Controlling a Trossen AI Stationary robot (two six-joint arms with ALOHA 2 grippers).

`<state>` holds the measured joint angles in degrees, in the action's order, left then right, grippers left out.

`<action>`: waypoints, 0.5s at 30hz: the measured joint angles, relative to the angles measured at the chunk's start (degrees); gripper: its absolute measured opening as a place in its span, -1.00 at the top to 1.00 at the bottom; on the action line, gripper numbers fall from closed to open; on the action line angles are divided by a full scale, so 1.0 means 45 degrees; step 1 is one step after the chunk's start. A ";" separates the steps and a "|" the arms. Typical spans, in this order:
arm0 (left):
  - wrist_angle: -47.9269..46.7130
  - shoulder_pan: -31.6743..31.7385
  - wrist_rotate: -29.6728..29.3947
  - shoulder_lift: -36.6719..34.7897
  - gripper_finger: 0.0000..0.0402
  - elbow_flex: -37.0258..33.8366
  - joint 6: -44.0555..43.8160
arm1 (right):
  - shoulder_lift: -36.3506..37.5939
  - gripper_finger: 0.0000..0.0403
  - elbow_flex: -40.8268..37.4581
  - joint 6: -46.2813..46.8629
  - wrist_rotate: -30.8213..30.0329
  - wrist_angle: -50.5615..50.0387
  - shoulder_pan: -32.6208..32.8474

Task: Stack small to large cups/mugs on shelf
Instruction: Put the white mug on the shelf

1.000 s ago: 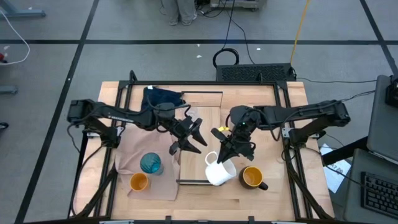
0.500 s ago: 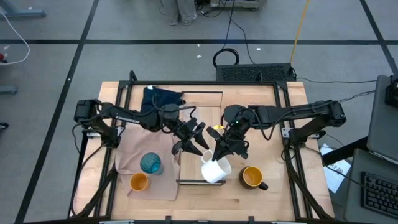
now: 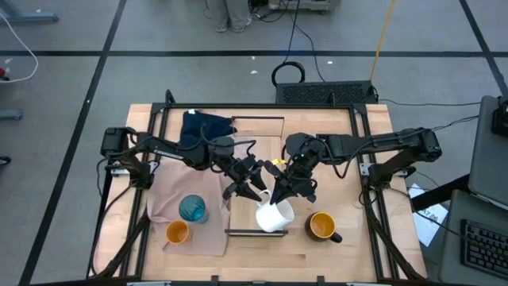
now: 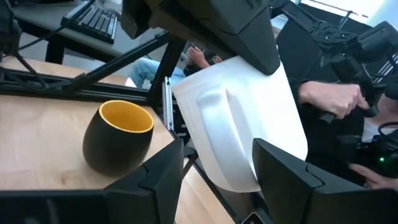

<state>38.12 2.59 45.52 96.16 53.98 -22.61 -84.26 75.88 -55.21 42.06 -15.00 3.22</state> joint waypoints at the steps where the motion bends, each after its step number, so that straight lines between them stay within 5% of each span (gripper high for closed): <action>1: 0.0029 0.0000 0.0000 0.0000 0.05 0.0000 -0.0009 | 0.0002 1.00 0.0000 -0.0017 0.0000 0.0005 0.0000; 7: 0.0278 0.0000 -0.0249 -0.0005 0.11 0.0000 0.0380 | 0.0001 1.00 0.0000 -0.0023 -0.0001 0.0037 -0.0005; 15: 0.0059 0.0035 -0.1151 -0.0019 0.79 0.0015 0.1173 | -0.0021 1.00 -0.0008 -0.0076 -0.0275 0.0037 -0.0016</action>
<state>38.38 2.75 40.34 96.07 54.04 -17.33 -84.36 75.84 -55.55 40.83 -14.83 3.15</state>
